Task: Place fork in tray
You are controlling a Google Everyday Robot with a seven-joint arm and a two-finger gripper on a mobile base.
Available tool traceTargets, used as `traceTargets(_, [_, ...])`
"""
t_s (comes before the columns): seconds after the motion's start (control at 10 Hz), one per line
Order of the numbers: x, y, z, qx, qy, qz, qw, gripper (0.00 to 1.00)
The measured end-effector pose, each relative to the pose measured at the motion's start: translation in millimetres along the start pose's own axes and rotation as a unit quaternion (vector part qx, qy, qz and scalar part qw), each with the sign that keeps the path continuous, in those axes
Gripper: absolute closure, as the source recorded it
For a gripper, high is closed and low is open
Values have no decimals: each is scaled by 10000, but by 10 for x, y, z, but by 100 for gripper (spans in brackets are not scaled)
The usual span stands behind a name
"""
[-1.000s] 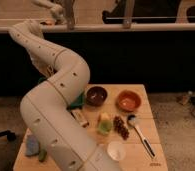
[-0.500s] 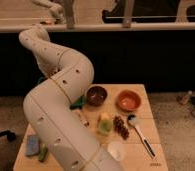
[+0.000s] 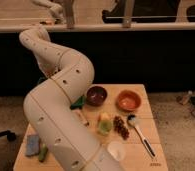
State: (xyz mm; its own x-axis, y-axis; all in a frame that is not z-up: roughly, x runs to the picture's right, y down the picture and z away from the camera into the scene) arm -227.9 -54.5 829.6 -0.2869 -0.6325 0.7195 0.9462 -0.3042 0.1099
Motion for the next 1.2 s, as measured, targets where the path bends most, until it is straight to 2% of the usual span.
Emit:
traceTargets(0.1, [-10, 7, 41, 29, -40, 23, 10000, 100])
traceTargets(0.6, [-117, 100, 514, 289, -410, 206, 9985, 100])
traceTargets(1.0, [-154, 108, 702, 397, -614, 204, 9971, 100])
traceTargets(1.2, [-153, 108, 699, 400, -612, 202, 9971, 93])
